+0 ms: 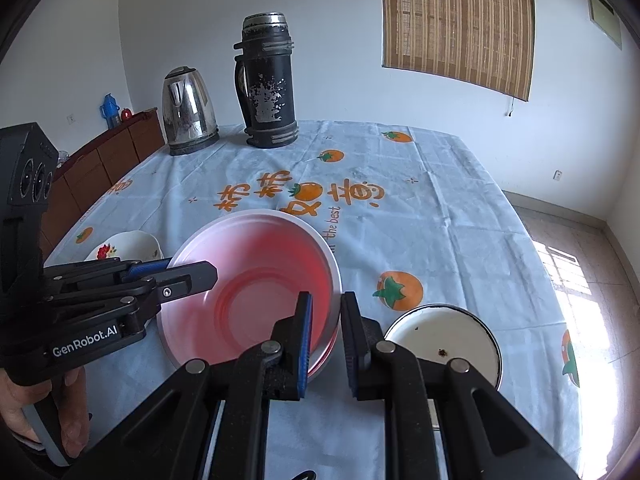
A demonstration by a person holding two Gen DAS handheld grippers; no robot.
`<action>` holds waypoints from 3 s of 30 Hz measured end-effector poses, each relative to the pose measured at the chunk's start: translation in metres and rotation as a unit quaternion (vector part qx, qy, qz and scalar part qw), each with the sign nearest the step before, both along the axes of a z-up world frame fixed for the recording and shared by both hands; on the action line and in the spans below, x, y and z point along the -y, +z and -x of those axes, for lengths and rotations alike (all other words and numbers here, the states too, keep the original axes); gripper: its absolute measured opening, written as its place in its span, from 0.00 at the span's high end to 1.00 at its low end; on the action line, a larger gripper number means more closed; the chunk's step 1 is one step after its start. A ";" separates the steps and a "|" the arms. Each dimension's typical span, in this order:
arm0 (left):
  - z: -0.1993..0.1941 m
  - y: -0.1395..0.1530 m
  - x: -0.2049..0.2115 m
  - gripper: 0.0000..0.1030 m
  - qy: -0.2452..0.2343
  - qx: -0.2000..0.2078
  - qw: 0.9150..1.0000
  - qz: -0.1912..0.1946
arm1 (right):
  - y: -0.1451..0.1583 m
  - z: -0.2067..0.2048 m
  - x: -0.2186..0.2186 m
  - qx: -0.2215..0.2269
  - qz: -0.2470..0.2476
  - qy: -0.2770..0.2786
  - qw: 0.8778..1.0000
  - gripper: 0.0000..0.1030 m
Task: Organize plates and bowls
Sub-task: 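Carry the pink bowl with both tools over the steel bowl and lower it, then set the pink bowl inside the steel bowl with both tools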
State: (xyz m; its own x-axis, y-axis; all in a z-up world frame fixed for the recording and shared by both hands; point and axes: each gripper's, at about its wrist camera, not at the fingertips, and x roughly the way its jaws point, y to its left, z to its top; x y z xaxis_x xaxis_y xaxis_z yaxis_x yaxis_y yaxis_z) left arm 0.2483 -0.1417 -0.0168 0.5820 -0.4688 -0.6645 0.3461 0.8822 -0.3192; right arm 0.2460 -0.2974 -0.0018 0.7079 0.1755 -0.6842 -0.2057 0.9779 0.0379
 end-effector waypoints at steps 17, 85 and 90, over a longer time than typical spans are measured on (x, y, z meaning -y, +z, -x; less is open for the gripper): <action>-0.003 -0.011 0.000 0.84 0.001 -0.021 1.000 -0.002 | -0.009 -0.010 -0.005 -0.012 0.012 0.000 1.000 0.83; -0.002 -0.026 0.010 0.84 -0.009 -0.009 0.997 -0.073 | -0.041 -0.026 -0.010 -0.051 0.037 0.004 0.998 0.83; 0.000 -0.027 0.013 0.84 -0.011 -0.001 0.997 -0.081 | -0.043 -0.025 -0.009 -0.055 0.035 0.006 0.998 0.83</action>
